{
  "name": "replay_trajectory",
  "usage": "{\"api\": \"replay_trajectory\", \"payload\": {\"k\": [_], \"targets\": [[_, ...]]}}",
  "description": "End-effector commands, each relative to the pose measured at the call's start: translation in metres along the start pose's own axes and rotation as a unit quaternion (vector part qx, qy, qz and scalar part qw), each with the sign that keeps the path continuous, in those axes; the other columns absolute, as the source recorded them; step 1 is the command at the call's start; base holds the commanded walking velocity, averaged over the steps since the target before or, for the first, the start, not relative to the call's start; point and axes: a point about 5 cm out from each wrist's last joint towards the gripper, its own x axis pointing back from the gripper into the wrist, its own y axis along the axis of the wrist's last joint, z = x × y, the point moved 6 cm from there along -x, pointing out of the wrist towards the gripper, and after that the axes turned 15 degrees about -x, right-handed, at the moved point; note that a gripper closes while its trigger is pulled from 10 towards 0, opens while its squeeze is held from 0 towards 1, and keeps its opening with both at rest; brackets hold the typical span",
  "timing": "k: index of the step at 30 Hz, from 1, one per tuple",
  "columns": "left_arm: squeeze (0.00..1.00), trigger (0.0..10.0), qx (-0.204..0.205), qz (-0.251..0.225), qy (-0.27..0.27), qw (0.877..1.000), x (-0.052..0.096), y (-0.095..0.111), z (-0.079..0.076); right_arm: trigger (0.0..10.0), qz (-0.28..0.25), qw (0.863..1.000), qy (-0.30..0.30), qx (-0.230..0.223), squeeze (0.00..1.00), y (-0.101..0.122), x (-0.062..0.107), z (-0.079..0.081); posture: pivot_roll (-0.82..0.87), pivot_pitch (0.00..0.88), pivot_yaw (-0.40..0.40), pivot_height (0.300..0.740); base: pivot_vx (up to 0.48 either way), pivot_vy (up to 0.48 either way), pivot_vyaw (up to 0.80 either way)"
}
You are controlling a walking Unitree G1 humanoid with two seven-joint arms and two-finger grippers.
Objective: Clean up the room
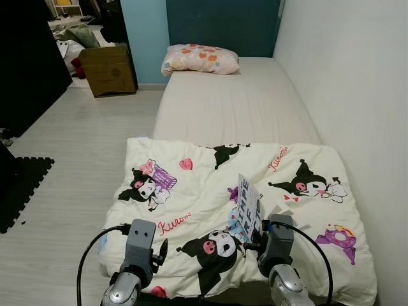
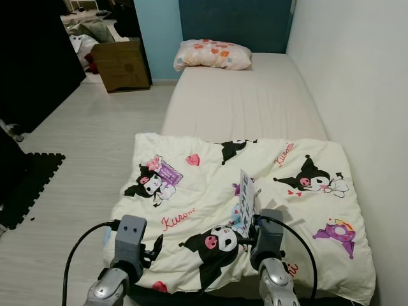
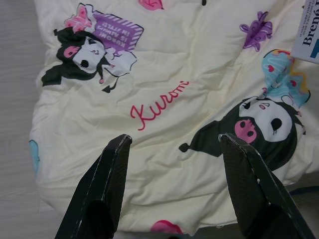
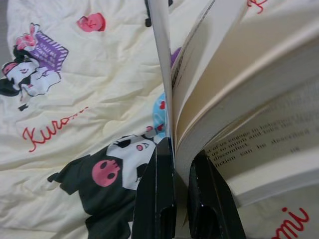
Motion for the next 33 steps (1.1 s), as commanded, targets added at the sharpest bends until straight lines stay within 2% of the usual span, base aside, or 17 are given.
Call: {"api": "replay_trajectory", "payload": {"k": [1,5,21,33], "targets": [[0.00,10.0,-0.005,0.013,-0.005,1.000,0.0020,-0.0066,-0.0008,10.0,-0.008,1.000,-0.001,-0.002,0.00,0.0020,0.0015,-0.0014,0.01,0.110,0.017,0.740,0.000,0.000,0.00],[0.00,10.0,-0.011,0.015,0.000,1.000,0.0013,-0.0071,0.0010,10.0,-0.008,1.000,0.001,-0.002,0.00,0.0019,0.0012,-0.0003,0.01,0.111,0.016,0.740,0.000,0.000,0.00],[0.00,10.0,0.007,0.022,0.025,0.999,0.0003,-0.0070,0.0051,10.0,-0.005,1.000,0.008,0.000,0.00,0.0011,0.0003,0.0031,0.01,0.103,0.008,0.740,0.000,0.000,0.00],[0.00,10.0,0.009,0.018,0.020,1.000,0.0007,-0.0055,0.0036,10.0,-0.005,1.000,0.009,0.000,0.00,0.0007,0.0005,0.0039,0.01,0.102,0.008,0.740,0.000,0.328,0.00]]}}
